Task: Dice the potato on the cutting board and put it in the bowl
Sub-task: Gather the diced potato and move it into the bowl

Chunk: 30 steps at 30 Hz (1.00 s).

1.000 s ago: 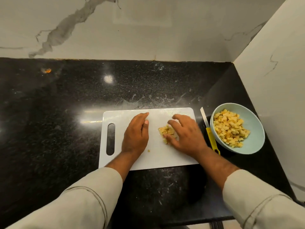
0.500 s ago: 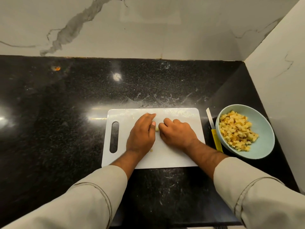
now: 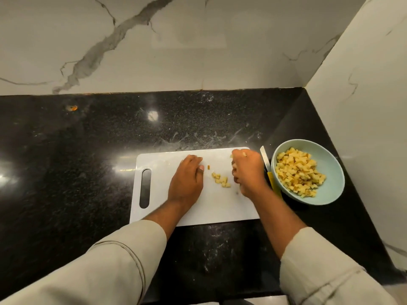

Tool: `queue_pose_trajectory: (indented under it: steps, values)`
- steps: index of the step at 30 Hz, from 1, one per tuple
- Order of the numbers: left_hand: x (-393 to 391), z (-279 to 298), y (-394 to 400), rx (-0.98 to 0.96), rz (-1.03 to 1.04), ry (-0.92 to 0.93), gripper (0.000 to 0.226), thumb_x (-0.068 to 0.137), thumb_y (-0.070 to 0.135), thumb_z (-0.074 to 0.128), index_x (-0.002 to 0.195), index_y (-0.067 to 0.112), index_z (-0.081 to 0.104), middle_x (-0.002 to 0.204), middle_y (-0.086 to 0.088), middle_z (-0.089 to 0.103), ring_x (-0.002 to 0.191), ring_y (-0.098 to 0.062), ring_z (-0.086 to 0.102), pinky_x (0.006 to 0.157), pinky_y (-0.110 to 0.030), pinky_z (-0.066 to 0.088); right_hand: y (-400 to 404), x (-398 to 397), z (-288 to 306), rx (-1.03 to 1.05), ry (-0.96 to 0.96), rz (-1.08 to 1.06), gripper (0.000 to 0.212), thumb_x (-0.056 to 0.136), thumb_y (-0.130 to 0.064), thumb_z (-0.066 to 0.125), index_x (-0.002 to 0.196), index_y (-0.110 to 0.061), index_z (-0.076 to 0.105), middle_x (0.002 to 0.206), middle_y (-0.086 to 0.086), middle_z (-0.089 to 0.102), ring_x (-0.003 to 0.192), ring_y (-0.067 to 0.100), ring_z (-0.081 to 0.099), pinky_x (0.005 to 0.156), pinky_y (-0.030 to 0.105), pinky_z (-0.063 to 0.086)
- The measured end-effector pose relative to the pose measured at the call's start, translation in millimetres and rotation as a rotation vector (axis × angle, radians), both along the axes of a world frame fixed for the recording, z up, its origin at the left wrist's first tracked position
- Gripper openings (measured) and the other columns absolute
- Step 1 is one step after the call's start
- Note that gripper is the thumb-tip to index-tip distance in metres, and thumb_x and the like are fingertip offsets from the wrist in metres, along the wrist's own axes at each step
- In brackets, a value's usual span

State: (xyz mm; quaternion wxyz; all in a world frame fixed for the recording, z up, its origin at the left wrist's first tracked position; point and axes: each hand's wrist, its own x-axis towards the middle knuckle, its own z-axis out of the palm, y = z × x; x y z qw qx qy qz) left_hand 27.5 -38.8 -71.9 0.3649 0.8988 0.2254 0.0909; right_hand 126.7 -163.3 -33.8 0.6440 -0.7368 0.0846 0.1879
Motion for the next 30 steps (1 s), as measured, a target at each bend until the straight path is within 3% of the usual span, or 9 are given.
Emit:
queue_pose_trajectory:
  steps: [2, 5, 10, 13, 16, 22, 26, 30]
  values:
    - [7.0, 3.0, -12.9, -0.023, -0.054, 0.016, 0.039, 0.101, 0.029, 0.042, 0.135, 0.012, 0.051, 0.141, -0.003, 0.048, 0.132, -0.019, 0.041, 0.113, -0.03, 0.03, -17.2, 10.7, 17.9, 0.182, 0.185, -0.075, 0.023, 0.081, -0.012, 0.049, 0.06, -0.021, 0.045, 0.051, -0.002, 0.039, 0.037, 0.009, 0.027, 0.036, 0.016, 0.018]
    - [21.2, 6.1, -36.2, -0.079, -0.068, 0.049, 0.047, 0.1, 0.039, 0.043, 0.14, 0.016, 0.045, 0.148, -0.002, 0.041, 0.138, -0.019, 0.034, 0.116, -0.038, 0.028, -57.1, 33.6, 38.8, 0.116, 0.083, -0.038, 0.02, 0.085, -0.02, 0.053, 0.066, -0.019, 0.049, 0.052, -0.003, 0.039, 0.038, 0.008, 0.027, 0.035, 0.018, 0.018]
    - [39.9, 4.7, -64.5, 0.052, -0.034, 0.057, 0.051, 0.098, 0.044, 0.044, 0.139, 0.014, 0.047, 0.146, -0.004, 0.044, 0.138, -0.021, 0.035, 0.12, -0.038, 0.016, -120.1, 59.6, 42.7, -0.527, -0.491, 0.058, 0.042, 0.093, -0.038, 0.054, 0.06, -0.014, 0.044, 0.054, -0.005, 0.047, 0.05, 0.013, 0.043, 0.05, 0.029, 0.031]
    - [43.7, 2.8, -70.8, 0.117, -0.004, 0.058, 0.051, 0.097, 0.044, 0.044, 0.137, 0.013, 0.05, 0.144, -0.005, 0.047, 0.136, -0.022, 0.037, 0.12, -0.038, 0.014, -135.7, 61.9, 34.6, -0.744, -0.687, 0.169, 0.031, 0.095, -0.039, 0.053, 0.069, -0.021, 0.053, 0.065, -0.009, 0.053, 0.061, 0.009, 0.05, 0.053, 0.022, 0.035]
    - [44.1, -0.1, -68.2, 0.152, -0.017, 0.055, 0.05, 0.098, 0.043, 0.044, 0.136, 0.012, 0.051, 0.141, -0.006, 0.05, 0.134, -0.022, 0.04, 0.12, -0.037, 0.015, -142.1, 62.9, 25.3, -0.739, -0.736, 0.189, 0.021, 0.096, -0.031, 0.054, 0.086, -0.016, 0.066, 0.083, 0.001, 0.064, 0.077, 0.012, 0.054, 0.065, 0.029, 0.047]
    - [34.7, 1.1, -48.6, 0.153, -0.042, 0.05, 0.044, 0.096, 0.033, 0.051, 0.134, 0.009, 0.054, 0.141, -0.008, 0.05, 0.132, -0.023, 0.041, 0.115, -0.035, 0.025, -142.1, 63.1, 22.0, -0.815, -0.702, 0.174, 0.021, 0.097, -0.026, 0.054, 0.096, -0.011, 0.068, 0.097, 0.005, 0.066, 0.09, 0.013, 0.047, 0.077, 0.034, 0.045]
    - [17.8, 4.9, -25.0, 0.242, -0.086, 0.074, 0.039, 0.095, 0.028, 0.053, 0.129, 0.009, 0.058, 0.134, -0.01, 0.053, 0.124, -0.026, 0.046, 0.107, -0.038, 0.039, -134.6, 59.2, 40.1, -0.772, -0.755, 0.187, 0.022, 0.099, -0.026, 0.048, 0.092, -0.011, 0.063, 0.092, 0.004, 0.059, 0.088, 0.018, 0.051, 0.074, 0.036, 0.046]
    - [5.3, 7.0, -5.0, 0.288, -0.129, 0.084, 0.034, 0.098, 0.031, 0.049, 0.122, 0.013, 0.063, 0.122, -0.007, 0.058, 0.11, -0.024, 0.05, 0.094, -0.035, 0.043, -109.5, 46.7, 50.5, -0.776, -0.664, 0.208, 0.026, 0.101, -0.022, 0.045, 0.095, -0.005, 0.064, 0.094, 0.009, 0.059, 0.087, 0.02, 0.056, 0.079, 0.04, 0.051]
